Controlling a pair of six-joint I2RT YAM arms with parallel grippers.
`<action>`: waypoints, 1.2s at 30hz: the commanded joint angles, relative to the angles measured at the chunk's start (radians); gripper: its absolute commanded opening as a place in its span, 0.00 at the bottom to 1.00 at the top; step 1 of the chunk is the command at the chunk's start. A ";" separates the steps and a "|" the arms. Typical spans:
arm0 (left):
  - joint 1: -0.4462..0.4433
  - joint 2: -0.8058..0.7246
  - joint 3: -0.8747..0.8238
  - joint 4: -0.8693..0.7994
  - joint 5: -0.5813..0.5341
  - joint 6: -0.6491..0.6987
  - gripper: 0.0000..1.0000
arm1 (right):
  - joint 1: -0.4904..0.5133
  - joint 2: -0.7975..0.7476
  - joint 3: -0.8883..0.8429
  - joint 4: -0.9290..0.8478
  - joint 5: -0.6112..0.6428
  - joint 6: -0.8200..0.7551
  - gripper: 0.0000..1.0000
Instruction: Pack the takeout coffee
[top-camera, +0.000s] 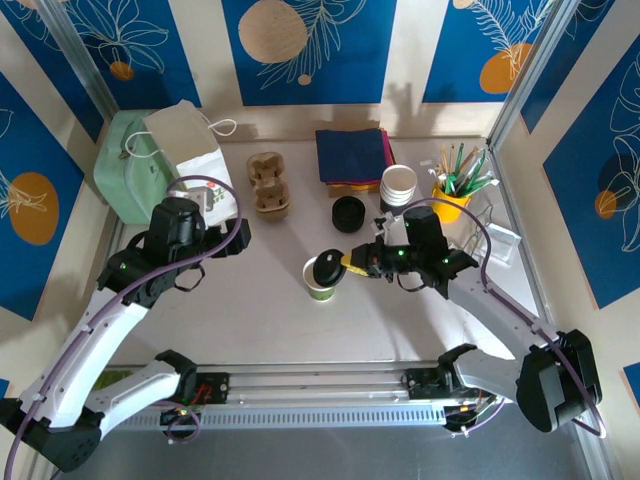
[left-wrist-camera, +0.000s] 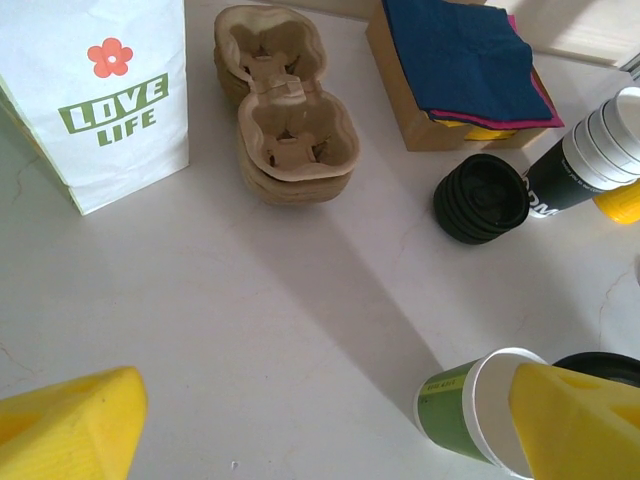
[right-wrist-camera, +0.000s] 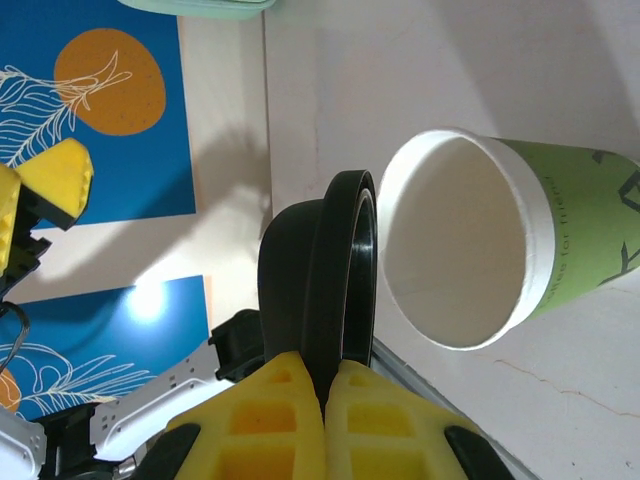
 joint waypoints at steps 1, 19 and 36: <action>0.008 -0.022 -0.014 0.003 0.012 -0.012 0.93 | -0.006 0.017 -0.018 0.052 -0.033 0.022 0.00; 0.008 -0.034 0.020 -0.038 -0.018 -0.012 0.94 | -0.033 0.095 -0.038 0.091 -0.056 0.006 0.00; 0.008 -0.034 0.003 -0.028 -0.023 -0.006 0.95 | -0.031 0.100 -0.024 0.059 -0.051 -0.009 0.04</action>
